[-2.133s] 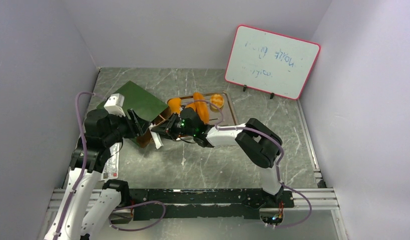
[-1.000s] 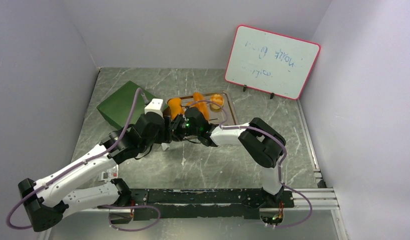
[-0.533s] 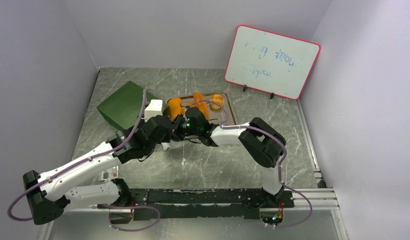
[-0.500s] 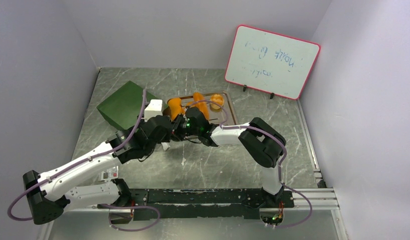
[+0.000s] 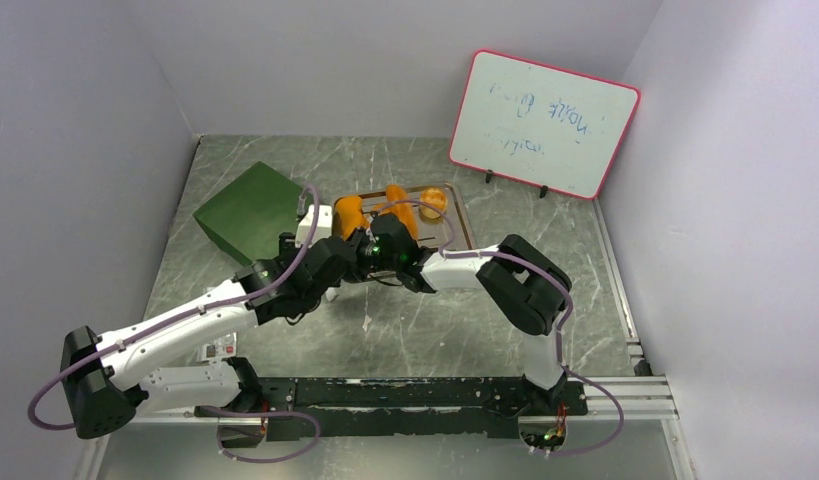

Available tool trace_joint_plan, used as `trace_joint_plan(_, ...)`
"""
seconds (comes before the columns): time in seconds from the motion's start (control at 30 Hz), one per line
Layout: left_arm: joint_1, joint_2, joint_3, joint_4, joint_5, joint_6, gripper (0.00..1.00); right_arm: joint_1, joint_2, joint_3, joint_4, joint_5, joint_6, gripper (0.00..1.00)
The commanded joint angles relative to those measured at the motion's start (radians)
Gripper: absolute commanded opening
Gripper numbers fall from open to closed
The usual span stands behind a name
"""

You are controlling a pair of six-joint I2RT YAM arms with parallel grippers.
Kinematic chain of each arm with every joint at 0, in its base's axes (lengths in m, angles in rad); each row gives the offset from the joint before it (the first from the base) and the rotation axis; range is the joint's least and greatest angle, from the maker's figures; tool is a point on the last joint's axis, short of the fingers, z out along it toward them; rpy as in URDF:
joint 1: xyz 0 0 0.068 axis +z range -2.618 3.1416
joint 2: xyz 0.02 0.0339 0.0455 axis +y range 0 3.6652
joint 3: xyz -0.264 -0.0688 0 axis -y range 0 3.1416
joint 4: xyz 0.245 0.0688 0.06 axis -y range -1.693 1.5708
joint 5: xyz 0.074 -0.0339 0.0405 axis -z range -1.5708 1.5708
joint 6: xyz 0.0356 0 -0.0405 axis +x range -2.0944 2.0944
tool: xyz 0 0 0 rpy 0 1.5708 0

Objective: Take the fake bread out of the paper bag
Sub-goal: Take out the fake bread from the paper bag.

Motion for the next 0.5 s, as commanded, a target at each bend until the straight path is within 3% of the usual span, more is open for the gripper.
trace_joint_plan(0.0, -0.006, -0.018, -0.039, 0.042, -0.097, -0.006, 0.57, -0.007, -0.036, -0.009, 0.053, -0.016, -0.008, 0.00)
trace_joint_plan(0.27, -0.005, 0.000, -0.071, 0.096, -0.144, -0.003, 0.55, -0.007, -0.035, -0.005, 0.053, -0.019, -0.011, 0.00)
trace_joint_plan(0.47, 0.039, -0.015, -0.115, 0.175, -0.132, 0.023, 0.49, -0.007, -0.032, -0.009, 0.057, -0.021, -0.010, 0.00)
